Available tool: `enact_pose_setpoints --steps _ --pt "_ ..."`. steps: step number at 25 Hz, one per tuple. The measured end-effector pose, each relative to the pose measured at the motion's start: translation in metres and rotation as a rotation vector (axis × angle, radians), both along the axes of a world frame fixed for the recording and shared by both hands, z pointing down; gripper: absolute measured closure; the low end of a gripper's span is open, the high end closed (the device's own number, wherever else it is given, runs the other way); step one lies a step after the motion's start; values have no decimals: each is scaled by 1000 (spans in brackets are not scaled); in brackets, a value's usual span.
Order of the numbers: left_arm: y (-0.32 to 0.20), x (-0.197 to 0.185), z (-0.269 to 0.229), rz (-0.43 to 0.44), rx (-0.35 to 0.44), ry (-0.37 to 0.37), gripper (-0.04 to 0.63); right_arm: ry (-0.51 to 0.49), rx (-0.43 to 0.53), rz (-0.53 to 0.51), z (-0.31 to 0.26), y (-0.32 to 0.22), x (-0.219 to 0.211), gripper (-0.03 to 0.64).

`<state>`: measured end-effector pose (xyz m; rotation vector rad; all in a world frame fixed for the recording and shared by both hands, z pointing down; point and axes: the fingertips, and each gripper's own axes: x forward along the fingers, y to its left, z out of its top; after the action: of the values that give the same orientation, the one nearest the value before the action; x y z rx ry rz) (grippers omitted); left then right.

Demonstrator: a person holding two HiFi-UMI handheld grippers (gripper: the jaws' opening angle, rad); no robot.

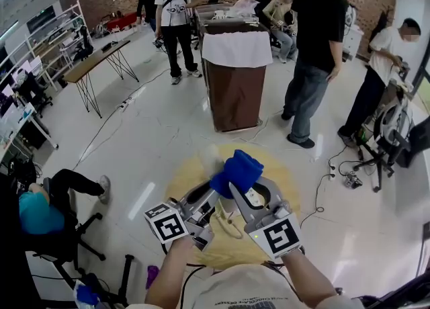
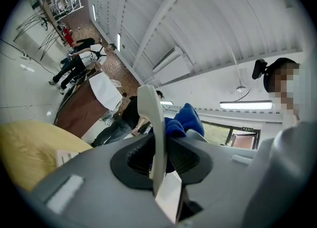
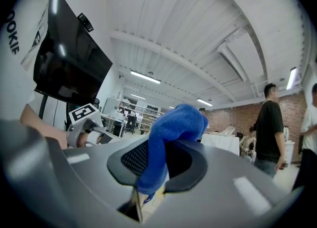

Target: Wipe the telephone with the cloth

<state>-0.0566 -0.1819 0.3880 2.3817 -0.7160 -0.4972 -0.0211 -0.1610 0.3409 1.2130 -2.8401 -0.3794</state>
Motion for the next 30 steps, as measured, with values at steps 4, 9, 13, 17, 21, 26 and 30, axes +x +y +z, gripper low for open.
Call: enact_pose_setpoints --steps 4,9,13,17,21,26,30 --pt "-1 -2 -2 -2 8 2 522 -17 -14 16 9 9 5 546" --pt "-8 -5 -13 -13 13 56 522 -1 -53 36 25 13 14 546" --pt "-13 -8 -17 -22 22 56 522 5 -90 30 40 18 11 546" --pt "-16 -14 -19 -28 23 61 522 6 -127 32 55 22 9 546" --pt "-19 -19 -19 -35 23 61 522 10 -165 32 70 25 8 546" --pt "-20 -23 -23 -45 43 47 522 31 -194 48 84 24 12 546" --pt "-18 -29 -27 -49 65 35 522 51 -239 110 106 16 29 546"
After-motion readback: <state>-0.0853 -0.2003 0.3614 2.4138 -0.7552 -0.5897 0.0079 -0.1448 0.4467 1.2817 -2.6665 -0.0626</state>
